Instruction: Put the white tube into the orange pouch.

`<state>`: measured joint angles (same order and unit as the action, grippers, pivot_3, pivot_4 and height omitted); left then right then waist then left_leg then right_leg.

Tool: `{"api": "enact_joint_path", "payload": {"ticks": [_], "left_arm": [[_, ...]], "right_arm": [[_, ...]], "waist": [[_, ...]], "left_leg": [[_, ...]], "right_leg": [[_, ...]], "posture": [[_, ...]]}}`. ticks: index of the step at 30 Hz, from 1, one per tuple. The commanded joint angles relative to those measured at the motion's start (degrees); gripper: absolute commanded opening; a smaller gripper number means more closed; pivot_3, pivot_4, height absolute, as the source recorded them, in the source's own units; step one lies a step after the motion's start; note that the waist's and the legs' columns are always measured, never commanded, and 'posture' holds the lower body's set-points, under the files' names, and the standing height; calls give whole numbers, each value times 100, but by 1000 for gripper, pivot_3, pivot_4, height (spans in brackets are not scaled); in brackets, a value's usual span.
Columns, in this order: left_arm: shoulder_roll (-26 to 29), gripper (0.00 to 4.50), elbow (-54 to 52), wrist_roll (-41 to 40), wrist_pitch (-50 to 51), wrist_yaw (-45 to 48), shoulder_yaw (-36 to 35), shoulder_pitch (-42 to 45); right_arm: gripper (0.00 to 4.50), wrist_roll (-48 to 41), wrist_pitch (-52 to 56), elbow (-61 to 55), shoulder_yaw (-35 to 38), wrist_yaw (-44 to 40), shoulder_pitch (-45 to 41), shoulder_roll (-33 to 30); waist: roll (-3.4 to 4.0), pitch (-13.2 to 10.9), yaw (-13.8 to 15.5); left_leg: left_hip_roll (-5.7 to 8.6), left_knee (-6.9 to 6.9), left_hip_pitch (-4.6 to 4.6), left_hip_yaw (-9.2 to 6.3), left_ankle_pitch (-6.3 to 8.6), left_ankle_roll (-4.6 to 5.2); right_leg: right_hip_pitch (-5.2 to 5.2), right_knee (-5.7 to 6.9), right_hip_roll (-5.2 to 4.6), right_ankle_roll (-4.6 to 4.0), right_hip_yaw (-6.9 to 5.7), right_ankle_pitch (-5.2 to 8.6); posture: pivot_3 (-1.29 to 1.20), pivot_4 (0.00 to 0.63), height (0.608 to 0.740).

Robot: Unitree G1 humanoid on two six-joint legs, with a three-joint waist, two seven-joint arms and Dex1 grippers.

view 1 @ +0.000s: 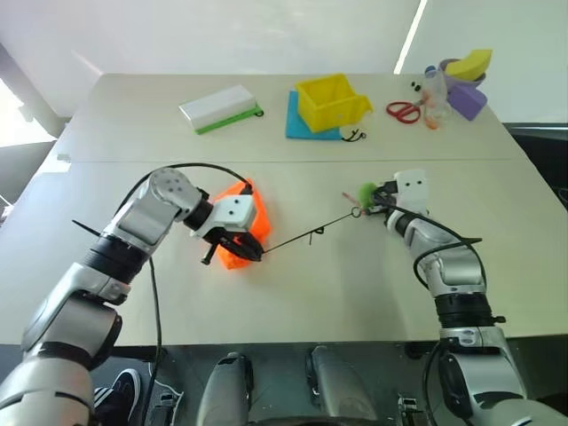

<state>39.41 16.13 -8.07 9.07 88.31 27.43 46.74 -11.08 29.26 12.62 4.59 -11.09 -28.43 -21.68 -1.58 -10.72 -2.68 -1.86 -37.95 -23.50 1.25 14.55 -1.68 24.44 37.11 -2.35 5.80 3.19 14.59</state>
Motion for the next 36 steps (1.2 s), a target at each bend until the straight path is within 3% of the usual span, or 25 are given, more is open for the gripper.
{"api": "enact_joint_path", "payload": {"ticks": [1, 3, 4, 6, 8, 11, 12, 13, 19, 29, 36], "left_arm": [[168, 199, 51, 116, 67, 114, -125, -240], [9, 199, 25, 0, 272, 19, -206, -250], [-127, 699, 37, -122, 446, -55, -289, -253], [-311, 1821, 50, -295, 678, -99, -417, -252], [-454, 2597, 13, -386, 641, -233, -570, -294], [-627, 4227, -68, -594, 548, -400, -915, -327], [-737, 4500, -30, -720, 475, -548, -1135, -293], [-901, 4500, 96, -776, 286, -868, -1392, -227], [-1159, 4500, 214, -972, 14, -1692, -2229, -309], [-795, 4500, 153, -1211, 428, -3180, -3587, -1040], [-419, 4500, -556, -1359, 490, -3770, -4362, -2409]], "right_arm": [[0, 284, -120, 230, 475, 321, -47, -442], [0, 202, -75, 146, 381, 125, 9, -414], [349, 149, -31, 69, 351, 48, 67, -379], [1250, 24, 33, -28, 355, -85, 141, -325], [2035, -21, 103, -245, 232, -255, 256, -299], [3719, -14, 178, -490, 198, -439, 385, -352], [4197, -55, 199, -625, 166, -638, 465, -437], [4440, -88, 201, -810, 73, -934, 588, -576], [4440, -315, -334, -1849, 41, -2006, 1190, -1088], [4440, -497, -1233, -2409, 634, -2728, 1911, -1535], [4440, -1555, -943, -3066, 786, -3793, 2419, -1763]], "waist": [[0, 0, 1], [0, 0, 10], [0, 0, 14], [0, 0, 28], [0, 0, 37], [0, 0, 29], [-1, 0, 29], [0, 0, 31], [0, 0, 5], [0, 0, 43], [0, 0, 31]], "left_leg": [[0, 0, 0, 0, 0, 0], [1, -1, 0, 1, 0, 0], [1, -3, 0, 1, 0, 0], [3, -4, 0, 2, 0, 0], [4, -4, -1, 2, 0, 0], [4, -3, -3, 1, 0, 0], [4, -3, -3, 0, 0, 0], [3, -4, -3, -1, 0, 0], [2, -3, 2, -1, 0, 0], [4, -7, 2, 1, 0, 0], [-1, 3, 8, 0, 0, 0]], "right_leg": [[0, 0, 0, 0, 0, 0], [0, 0, -1, 0, 1, 0], [0, 0, -1, 0, 1, 0], [-2, 0, -3, 0, 2, 0], [-2, -1, -5, 2, 1, 1], [-2, -1, -4, 5, 0, 1], [-2, -1, -4, 5, 0, 1], [-2, 0, -3, 5, -1, 1], [-3, 1, 0, 7, 0, 0], [-4, 4, -8, 9, -1, -1], [-5, 4, -11, 10, -5, -1]], "posture": [[0, 150, 740], [0, 150, 740], [0, 150, 740], [0, 150, 740], [0, 150, 740], [0, 150, 740], [0, 150, 740], [0, 150, 740], [0, 150, 740], [0, 150, 740], [0, 150, 740]]}}
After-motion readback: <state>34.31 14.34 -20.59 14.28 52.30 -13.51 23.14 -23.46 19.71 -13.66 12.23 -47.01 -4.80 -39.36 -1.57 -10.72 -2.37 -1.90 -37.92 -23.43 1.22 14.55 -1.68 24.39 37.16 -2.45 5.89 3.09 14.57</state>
